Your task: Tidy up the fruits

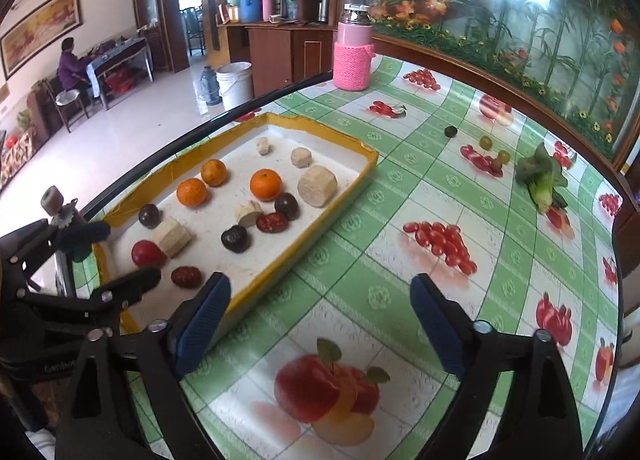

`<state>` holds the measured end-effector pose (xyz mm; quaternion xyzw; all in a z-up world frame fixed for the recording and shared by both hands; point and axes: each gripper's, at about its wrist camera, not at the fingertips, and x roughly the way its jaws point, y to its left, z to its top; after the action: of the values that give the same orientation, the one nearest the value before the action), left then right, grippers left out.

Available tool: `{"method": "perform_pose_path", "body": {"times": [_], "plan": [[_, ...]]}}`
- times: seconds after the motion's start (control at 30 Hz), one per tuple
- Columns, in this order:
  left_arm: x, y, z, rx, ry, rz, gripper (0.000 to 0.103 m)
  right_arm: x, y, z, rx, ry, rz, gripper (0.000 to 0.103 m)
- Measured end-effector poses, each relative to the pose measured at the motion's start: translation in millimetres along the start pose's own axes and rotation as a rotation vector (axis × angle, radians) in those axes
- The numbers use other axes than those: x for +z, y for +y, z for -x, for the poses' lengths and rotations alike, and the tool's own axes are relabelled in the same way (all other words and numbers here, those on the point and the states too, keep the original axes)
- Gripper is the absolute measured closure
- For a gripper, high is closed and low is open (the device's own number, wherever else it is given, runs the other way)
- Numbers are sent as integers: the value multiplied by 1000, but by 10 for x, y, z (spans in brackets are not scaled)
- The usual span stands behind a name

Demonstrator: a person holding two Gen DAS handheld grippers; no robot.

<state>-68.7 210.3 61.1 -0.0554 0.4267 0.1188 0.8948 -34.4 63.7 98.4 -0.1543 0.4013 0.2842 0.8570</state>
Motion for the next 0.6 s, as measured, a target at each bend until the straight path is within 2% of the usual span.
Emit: {"method": "perform_pose_path", "body": {"times": [0.17,0.37,0.53,0.6], "plan": [[-60,79,87,59,-25,59,15,-194,44,174,-21,-35,12,2],[-50,232,156,47,-83,64,13,-365,72,355,-73,-51,-75,0],[-78,352,146,-3,-76,68,13,-440,176,382,-121,-59,-181,0],[-111,388,160,4,-84,47,13,-486,248,386,-140,-64,-200,0]]}}
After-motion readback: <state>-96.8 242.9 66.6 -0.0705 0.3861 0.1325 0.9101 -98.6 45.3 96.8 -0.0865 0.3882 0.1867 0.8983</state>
